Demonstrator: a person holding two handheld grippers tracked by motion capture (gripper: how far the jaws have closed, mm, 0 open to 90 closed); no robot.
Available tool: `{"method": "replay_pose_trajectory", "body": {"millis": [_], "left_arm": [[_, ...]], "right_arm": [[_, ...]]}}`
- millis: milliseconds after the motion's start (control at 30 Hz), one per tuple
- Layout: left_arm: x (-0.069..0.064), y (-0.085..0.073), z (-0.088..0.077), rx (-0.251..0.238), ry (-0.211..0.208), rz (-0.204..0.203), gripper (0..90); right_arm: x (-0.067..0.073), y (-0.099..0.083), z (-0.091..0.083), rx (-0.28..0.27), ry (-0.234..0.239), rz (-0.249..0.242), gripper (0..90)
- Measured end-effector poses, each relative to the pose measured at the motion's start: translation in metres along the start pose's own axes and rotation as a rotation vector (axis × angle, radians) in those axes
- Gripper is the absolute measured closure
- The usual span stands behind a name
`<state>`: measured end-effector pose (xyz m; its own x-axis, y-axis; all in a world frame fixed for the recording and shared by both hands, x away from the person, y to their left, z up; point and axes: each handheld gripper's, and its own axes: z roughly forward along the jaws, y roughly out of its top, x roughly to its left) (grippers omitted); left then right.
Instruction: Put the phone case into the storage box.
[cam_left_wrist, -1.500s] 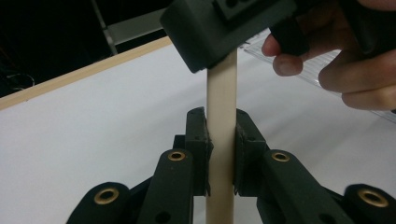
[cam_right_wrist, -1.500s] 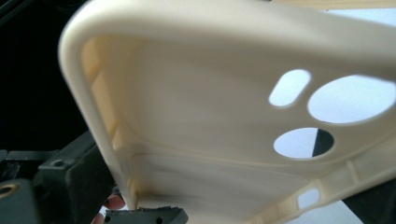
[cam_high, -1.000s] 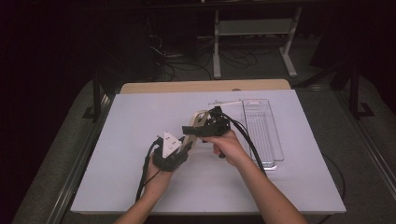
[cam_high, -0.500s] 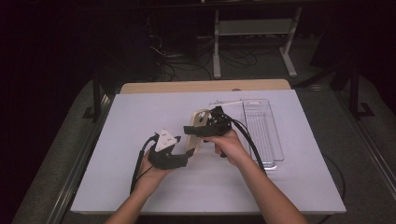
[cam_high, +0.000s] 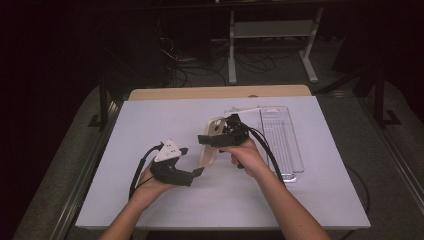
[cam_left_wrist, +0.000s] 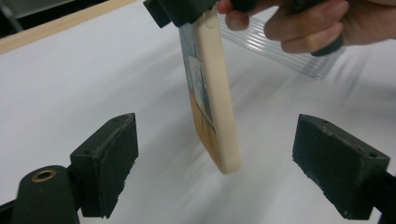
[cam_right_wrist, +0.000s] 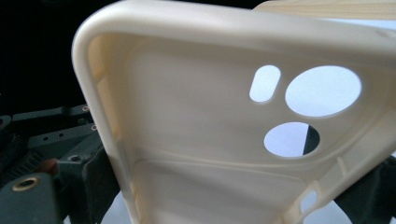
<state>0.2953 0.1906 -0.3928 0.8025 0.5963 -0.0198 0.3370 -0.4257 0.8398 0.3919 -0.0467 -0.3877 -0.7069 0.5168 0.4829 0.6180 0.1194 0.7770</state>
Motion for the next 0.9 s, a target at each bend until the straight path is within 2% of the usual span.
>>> {"method": "replay_pose_trajectory", "body": {"millis": [167,200,333,433,533,633,667,700,767,800,900], "left_arm": [[0.008,-0.006,-0.01,-0.008,-0.017,0.004,12.1],[0.011,-0.008,-0.012,-0.003,-0.017,0.015,10.8],[0.017,-0.019,-0.018,-0.009,-0.029,-0.003,6.2],[0.021,-0.027,-0.025,-0.002,-0.027,0.007,2.6],[0.023,-0.034,-0.029,0.002,-0.024,0.016,0.0],[0.022,-0.043,-0.031,0.003,-0.03,0.007,0.0],[0.023,-0.046,-0.032,0.003,-0.033,0.019,0.0],[0.023,-0.049,-0.033,-0.001,-0.039,0.008,0.0],[0.023,-0.056,-0.034,0.018,-0.023,0.017,0.0],[0.022,-0.06,-0.034,0.007,-0.018,-0.003,0.0],[0.023,-0.065,-0.033,0.036,-0.024,0.028,0.0]], "right_arm": [[0.0,0.001,-0.001,-0.005,-0.005,-0.002,8.5],[0.0,0.001,-0.002,-0.004,-0.007,-0.003,8.5],[0.0,0.001,-0.003,-0.004,-0.006,0.001,8.5],[-0.001,0.001,-0.004,-0.004,-0.016,-0.005,8.5],[-0.001,0.002,-0.005,-0.01,-0.017,-0.006,8.6],[-0.001,0.002,-0.005,-0.009,-0.017,-0.008,8.6],[0.0,0.002,-0.006,-0.011,-0.01,0.001,8.6],[0.0,0.002,-0.006,-0.01,-0.013,-0.008,8.6],[0.0,0.003,-0.007,-0.007,-0.02,-0.01,8.6],[0.0,0.003,-0.008,-0.007,-0.022,-0.009,8.7],[0.001,0.003,-0.009,-0.011,-0.021,-0.008,8.8]]}}
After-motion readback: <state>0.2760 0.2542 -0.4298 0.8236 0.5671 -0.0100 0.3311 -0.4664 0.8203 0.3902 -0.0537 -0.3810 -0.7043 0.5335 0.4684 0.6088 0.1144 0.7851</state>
